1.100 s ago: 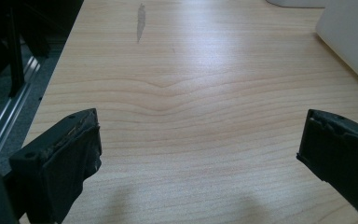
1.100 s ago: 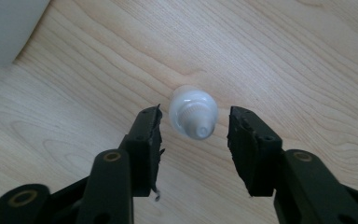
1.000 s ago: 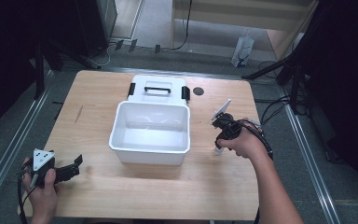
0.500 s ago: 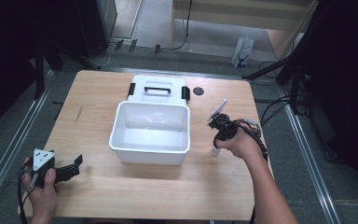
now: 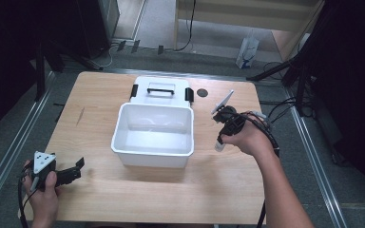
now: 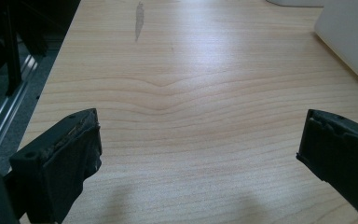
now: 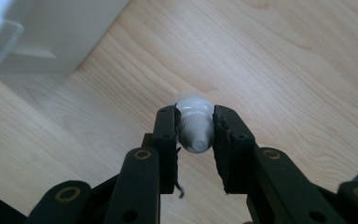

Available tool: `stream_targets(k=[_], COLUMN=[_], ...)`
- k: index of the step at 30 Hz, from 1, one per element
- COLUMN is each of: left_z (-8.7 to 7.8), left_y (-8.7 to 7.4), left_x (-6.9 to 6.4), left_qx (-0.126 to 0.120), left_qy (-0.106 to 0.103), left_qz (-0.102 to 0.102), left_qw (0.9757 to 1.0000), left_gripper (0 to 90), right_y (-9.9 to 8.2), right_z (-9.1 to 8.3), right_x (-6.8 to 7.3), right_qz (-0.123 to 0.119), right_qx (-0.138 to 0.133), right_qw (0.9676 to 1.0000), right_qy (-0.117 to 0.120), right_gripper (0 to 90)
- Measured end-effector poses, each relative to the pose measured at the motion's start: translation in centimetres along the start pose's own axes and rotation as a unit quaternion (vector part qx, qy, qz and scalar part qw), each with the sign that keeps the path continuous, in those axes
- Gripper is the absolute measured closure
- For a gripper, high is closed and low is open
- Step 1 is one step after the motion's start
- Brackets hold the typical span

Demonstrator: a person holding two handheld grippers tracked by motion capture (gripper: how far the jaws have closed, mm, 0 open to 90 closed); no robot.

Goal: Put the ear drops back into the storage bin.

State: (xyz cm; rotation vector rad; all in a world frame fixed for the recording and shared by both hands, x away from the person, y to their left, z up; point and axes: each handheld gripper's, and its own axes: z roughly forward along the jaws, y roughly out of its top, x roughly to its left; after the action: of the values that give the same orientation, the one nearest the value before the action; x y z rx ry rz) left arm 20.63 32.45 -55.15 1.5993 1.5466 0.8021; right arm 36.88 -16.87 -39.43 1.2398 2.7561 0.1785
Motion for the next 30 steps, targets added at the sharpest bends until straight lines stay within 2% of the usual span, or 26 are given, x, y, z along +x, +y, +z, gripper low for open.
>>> stream_targets(k=[3,8,13,22,23,30], left_z=[0.0,0.1,0.1,0.1,0.1,0.1], left_y=[0.0,0.0,0.0,0.0,0.0,0.0], left_x=[0.0,0.0,0.0,0.0,0.0,0.0], left_qx=[0.0,-0.002,-0.001,0.0,-0.001,0.0], left_qy=[0.0,-0.002,-0.003,-0.003,-0.004,-0.004], left_qz=[-0.001,-0.002,-0.002,-0.002,-0.002,-0.002], left_qw=[1.0,1.0,1.0,1.0,1.0,1.0], left_gripper=[0.0,0.0,0.0,0.0,0.0,0.0], right_y=[0.4,1.0,2.4,4.5,5.2,6.6], right_z=[-1.4,-2.8,-4.9,-7.4,-8.0,-8.8], right_x=[0.0,0.3,1.0,2.8,3.5,5.1], right_qz=[0.001,0.0,-0.016,-0.047,-0.056,-0.075], right_qx=[-0.011,-0.013,-0.02,-0.03,-0.034,-0.039], right_qw=[0.9999,0.9999,0.9996,0.9984,0.9978,0.9963], right_qy=[0.005,0.008,0.008,0.007,0.008,0.014], right_gripper=[72.3,72.3,72.3,72.3,72.3,72.3])
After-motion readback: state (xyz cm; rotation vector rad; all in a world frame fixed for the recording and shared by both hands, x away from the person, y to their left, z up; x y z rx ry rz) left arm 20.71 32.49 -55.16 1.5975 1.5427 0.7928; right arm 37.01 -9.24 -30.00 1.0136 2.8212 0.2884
